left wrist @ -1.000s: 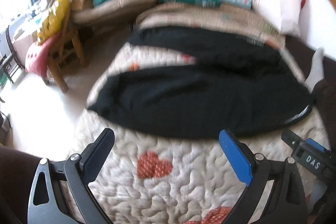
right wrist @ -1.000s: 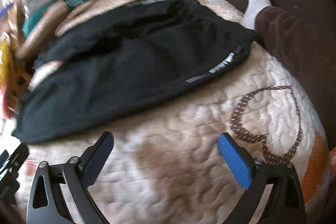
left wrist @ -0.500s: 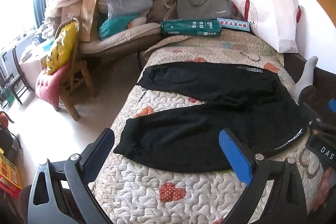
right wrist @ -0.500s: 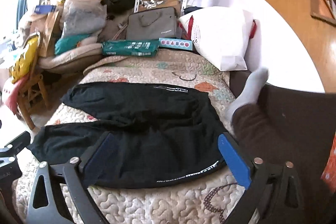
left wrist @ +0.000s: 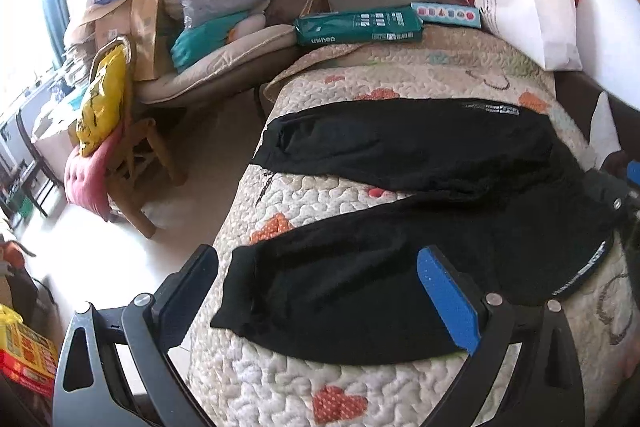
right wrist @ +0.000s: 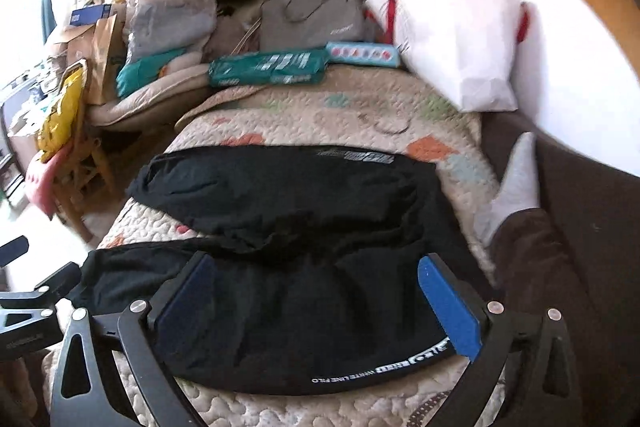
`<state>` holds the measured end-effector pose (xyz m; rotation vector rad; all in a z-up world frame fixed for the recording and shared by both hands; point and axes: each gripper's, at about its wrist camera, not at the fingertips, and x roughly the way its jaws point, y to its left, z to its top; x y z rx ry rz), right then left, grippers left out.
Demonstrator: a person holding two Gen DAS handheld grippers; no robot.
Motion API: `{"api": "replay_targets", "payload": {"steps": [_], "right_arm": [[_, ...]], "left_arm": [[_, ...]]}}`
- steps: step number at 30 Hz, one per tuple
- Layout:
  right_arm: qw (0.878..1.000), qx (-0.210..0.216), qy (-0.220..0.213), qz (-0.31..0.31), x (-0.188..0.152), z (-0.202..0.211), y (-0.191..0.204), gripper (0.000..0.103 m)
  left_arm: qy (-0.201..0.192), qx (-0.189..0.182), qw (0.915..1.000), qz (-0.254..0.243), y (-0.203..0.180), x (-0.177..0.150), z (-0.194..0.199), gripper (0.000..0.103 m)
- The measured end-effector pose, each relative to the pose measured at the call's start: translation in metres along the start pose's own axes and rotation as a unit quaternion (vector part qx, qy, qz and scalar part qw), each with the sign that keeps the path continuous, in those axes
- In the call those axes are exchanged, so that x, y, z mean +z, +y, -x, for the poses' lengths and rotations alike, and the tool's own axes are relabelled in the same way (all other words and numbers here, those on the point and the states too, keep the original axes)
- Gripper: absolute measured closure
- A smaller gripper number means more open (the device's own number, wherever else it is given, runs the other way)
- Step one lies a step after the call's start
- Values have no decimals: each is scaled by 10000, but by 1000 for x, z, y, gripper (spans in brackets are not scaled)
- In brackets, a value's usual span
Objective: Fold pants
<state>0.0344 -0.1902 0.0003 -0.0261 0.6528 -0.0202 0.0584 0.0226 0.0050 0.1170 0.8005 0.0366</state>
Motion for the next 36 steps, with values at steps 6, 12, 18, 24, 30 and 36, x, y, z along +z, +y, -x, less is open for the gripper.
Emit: {"api": "replay_targets", "payload": {"steps": [6, 12, 18, 24, 30, 36], "right_arm": [[9999, 15, -17, 108, 24, -11, -15, 0], [9994, -77, -294, 146, 59, -12, -32, 0], [9986, -117, -351, 379, 82, -37, -35, 0], [9981, -28, 65, 605, 92, -77, -32, 1], [9982, -17, 437, 412, 102, -118, -49, 1], [9932, 715, 877, 270, 120, -166, -81, 3]], "left_arm": [[88, 15, 9999, -126, 0, 18, -24, 3], [108, -28, 9999, -49, 4, 35, -44, 3], [142, -6, 9999, -65, 7, 50, -62, 3], [199, -2, 9998, -73, 13, 60, -83, 3], [483, -404, 9978, 220, 34, 83, -124, 3], [424, -1113, 9913, 563, 64, 124, -178, 3]]}}
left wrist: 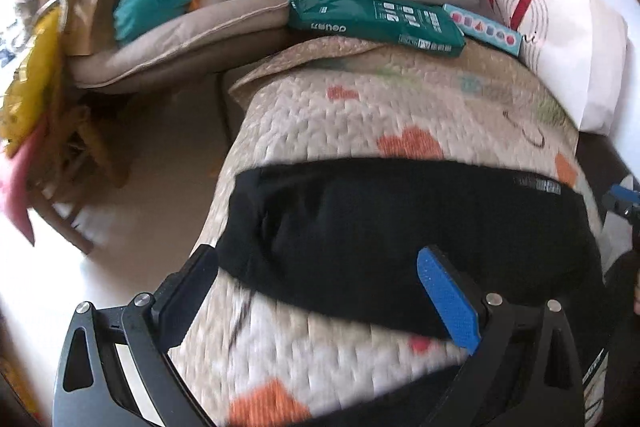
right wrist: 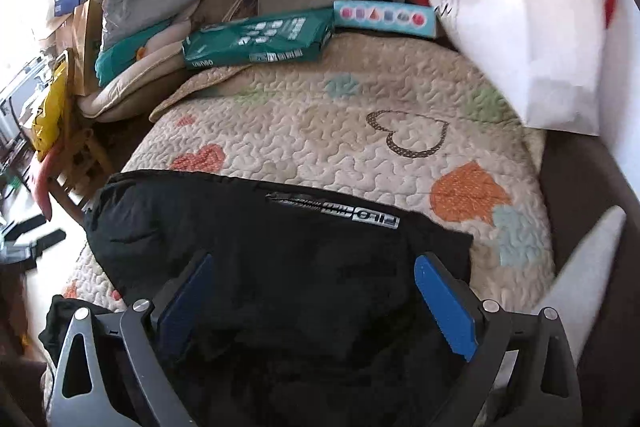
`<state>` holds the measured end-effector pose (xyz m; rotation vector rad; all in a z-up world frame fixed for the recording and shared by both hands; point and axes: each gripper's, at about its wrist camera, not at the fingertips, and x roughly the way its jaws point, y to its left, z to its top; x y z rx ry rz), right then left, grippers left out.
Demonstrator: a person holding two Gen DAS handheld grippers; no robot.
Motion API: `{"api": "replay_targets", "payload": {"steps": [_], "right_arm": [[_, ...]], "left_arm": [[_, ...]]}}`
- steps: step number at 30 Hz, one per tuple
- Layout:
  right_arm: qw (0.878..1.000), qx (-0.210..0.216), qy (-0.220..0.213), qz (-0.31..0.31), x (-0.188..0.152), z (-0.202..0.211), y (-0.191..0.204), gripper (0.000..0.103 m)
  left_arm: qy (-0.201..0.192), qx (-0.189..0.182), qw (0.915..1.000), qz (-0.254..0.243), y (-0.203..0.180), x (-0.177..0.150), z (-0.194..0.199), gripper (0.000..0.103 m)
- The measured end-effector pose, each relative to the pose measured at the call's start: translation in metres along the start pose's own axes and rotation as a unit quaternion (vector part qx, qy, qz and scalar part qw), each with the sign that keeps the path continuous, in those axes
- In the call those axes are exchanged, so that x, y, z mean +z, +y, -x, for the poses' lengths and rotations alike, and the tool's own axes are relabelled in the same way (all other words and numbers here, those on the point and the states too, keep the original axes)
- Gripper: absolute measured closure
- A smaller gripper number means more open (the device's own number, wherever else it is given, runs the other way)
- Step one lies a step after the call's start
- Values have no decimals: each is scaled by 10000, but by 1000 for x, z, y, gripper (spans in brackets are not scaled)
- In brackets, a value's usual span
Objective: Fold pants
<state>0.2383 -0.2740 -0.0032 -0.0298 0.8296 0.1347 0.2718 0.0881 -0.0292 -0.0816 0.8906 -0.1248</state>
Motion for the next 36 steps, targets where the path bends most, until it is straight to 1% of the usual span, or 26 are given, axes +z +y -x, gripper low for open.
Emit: {"api": "replay_targets", "payload": {"steps": [2, 5, 7, 12, 14, 15, 18, 20, 21, 22, 23, 24, 25, 26, 27, 28, 29, 30, 31, 33, 36], "right_arm": [[9998, 113, 91, 140, 11, -17, -10, 4], [9988, 76, 275, 395, 23, -42, -17, 6], [9976, 48, 422, 542, 31, -59, -20, 7], [9934, 32, 696, 912, 42, -100, -15, 8], [9925, 51, 772, 951, 47, -116, -15, 8], [9923, 74, 797, 945, 48, -121, -15, 8], [9906, 105, 949, 984, 50, -138, -13, 8], [9886, 106, 1056, 1071, 49, -148, -11, 8], [9878, 92, 1087, 1114, 48, -151, -10, 9], [9874, 78, 1094, 1141, 48, -153, -9, 9], [9867, 101, 1123, 1169, 46, -155, -8, 12], [9863, 163, 1162, 1160, 45, -157, -8, 22], [9859, 266, 1205, 1133, 43, -158, -8, 29], [9854, 449, 1222, 1095, 41, -157, -6, 39], [9855, 445, 1186, 1130, 40, -155, -3, 50], [9848, 460, 1157, 1212, 39, -153, 0, 61], [9838, 559, 1183, 1224, 38, -151, 2, 71], [9843, 552, 1189, 1184, 38, -149, 2, 81], [9845, 573, 1192, 1155, 39, -147, 2, 86], [9850, 675, 1224, 1015, 39, -144, -1, 89], [9864, 626, 1163, 973, 39, -133, 2, 91]], "left_arm": [[19, -40, 10000, -63, 8, 14, -19, 3], [185, -171, 9997, -35, 21, 29, -48, 3], [296, -175, 9994, 33, 31, 36, -66, 3], [535, -396, 9966, 489, 62, 46, -102, 3], [554, -398, 9957, 619, 70, 46, -112, 3], [617, -461, 9949, 653, 73, 46, -118, 3], [821, -497, 9939, 542, 71, 43, -132, 3], [858, -533, 9941, 387, 65, 43, -135, 3], [854, -595, 9941, 308, 60, 43, -134, 8], [873, -694, 9935, 247, 56, 43, -133, 16], [928, -717, 9930, 169, 51, 44, -133, 31], [892, -595, 9942, 68, 47, 44, -131, 41], [875, -593, 9944, -11, 46, 44, -130, 47], [844, -529, 9950, -121, 44, 45, -126, 56], [827, -544, 9950, -138, 45, 45, -124, 73], [819, -638, 9945, -111, 48, 47, -121, 85], [837, -806, 9932, -42, 50, 49, -116, 88], [780, -778, 9939, -74, 49, 50, -112, 89], [730, -733, 9945, -167, 46, 50, -108, 89], [658, -565, 9954, -402, 35, 50, -100, 90], [472, -436, 9966, -508, 25, 53, -84, 90]]}}
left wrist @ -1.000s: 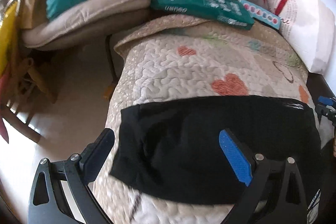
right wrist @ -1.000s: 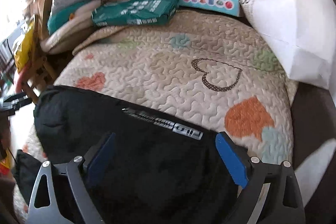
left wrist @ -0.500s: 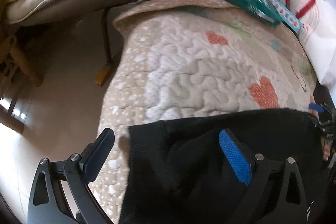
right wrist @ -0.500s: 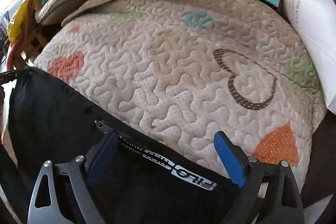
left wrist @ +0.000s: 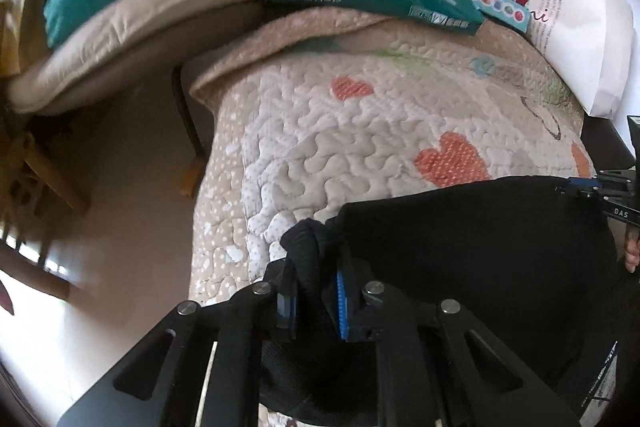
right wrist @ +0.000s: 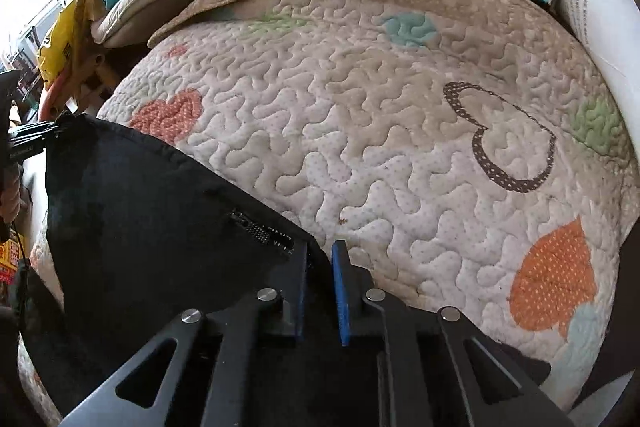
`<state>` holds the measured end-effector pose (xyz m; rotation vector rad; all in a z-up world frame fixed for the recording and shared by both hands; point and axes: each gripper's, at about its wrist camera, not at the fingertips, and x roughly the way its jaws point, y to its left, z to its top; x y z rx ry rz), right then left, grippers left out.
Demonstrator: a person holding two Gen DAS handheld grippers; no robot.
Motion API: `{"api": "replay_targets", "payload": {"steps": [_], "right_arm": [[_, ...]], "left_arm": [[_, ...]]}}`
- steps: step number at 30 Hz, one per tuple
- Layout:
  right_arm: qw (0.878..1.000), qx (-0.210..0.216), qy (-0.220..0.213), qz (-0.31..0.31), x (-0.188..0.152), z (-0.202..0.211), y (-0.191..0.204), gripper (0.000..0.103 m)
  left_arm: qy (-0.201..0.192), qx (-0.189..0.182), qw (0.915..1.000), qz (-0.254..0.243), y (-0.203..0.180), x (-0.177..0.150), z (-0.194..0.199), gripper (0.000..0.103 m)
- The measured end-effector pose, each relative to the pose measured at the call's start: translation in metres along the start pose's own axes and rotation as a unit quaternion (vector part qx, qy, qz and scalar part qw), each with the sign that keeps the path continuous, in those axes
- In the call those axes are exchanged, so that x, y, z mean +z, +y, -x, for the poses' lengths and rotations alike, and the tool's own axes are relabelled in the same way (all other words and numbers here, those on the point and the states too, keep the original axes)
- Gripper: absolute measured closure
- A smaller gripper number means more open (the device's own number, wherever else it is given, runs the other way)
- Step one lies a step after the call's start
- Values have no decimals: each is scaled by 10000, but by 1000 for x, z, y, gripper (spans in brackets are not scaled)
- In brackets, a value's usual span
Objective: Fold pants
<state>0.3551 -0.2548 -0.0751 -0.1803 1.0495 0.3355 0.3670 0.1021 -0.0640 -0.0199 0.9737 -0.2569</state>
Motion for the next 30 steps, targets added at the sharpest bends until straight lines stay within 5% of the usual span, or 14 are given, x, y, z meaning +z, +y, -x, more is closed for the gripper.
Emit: {"api": "replay_targets", "payload": {"steps": [12, 22, 30], "right_arm": [[9990, -197, -347, 211, -43, 91, 45, 95], [9985, -203, -492, 138, -119, 157, 96, 95], [9997, -172, -101, 163, -192, 168, 142, 95]], "left_arm": [[-664, 127, 9972, -316, -22, -37, 106, 90], [-981, 245, 9933, -552, -48, -117, 190, 90], [-849, 1088, 9861, -931, -65, -194, 194, 82]]}}
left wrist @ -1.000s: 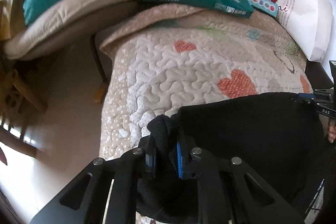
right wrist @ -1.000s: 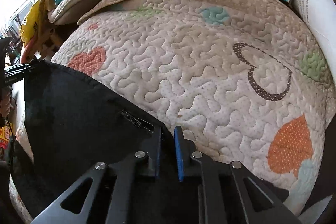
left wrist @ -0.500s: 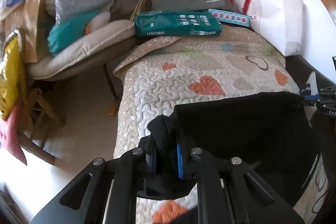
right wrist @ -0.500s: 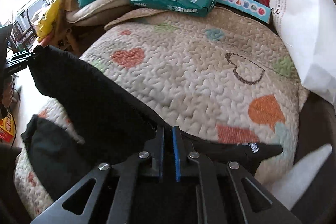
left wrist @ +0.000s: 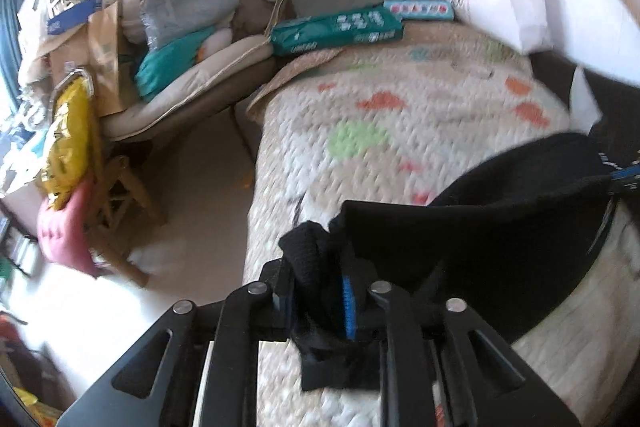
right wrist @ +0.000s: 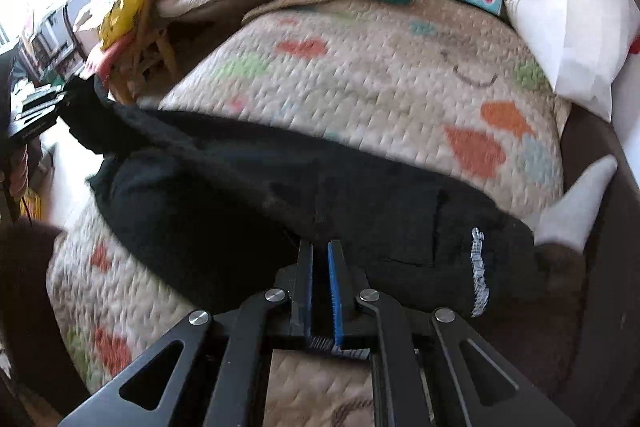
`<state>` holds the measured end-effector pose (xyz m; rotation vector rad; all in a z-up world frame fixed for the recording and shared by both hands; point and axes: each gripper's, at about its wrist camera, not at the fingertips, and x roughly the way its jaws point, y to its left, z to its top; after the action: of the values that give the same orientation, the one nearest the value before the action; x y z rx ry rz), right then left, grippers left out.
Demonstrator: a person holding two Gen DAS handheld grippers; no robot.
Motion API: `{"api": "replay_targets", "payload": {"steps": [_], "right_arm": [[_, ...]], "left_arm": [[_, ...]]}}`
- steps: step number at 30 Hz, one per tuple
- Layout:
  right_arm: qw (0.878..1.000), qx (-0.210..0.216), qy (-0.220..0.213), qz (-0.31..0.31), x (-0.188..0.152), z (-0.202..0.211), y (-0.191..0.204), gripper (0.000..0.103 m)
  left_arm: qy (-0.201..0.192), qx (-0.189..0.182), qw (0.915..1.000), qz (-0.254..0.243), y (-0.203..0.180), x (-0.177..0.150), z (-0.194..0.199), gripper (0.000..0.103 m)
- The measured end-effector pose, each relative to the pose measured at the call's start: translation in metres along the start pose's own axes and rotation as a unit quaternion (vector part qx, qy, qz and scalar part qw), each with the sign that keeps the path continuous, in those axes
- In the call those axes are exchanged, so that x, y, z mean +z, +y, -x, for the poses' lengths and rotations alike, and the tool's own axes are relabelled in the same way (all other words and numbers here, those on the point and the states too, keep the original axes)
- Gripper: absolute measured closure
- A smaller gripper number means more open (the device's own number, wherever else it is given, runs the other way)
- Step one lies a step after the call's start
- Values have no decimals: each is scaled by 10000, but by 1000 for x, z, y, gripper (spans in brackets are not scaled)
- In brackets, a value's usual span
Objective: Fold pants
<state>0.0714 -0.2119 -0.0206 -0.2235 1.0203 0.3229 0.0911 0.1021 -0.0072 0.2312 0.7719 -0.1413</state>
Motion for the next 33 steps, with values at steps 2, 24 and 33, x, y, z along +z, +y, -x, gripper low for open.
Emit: {"api": "replay_targets", "payload": {"steps": [2, 24, 33], "right_arm": [[9996, -20, 244, 111, -16, -6, 15, 95], [9967, 10, 261, 772, -4, 3, 99, 32], [9890, 289, 442, 1381, 45, -58, 170, 31]], "left_arm": [[119, 256, 9995, -161, -5, -17, -1, 79], [-569, 751, 9955, 106, 28, -30, 58, 28], [606, 2057, 9730, -850, 48, -60, 12, 24]]}}
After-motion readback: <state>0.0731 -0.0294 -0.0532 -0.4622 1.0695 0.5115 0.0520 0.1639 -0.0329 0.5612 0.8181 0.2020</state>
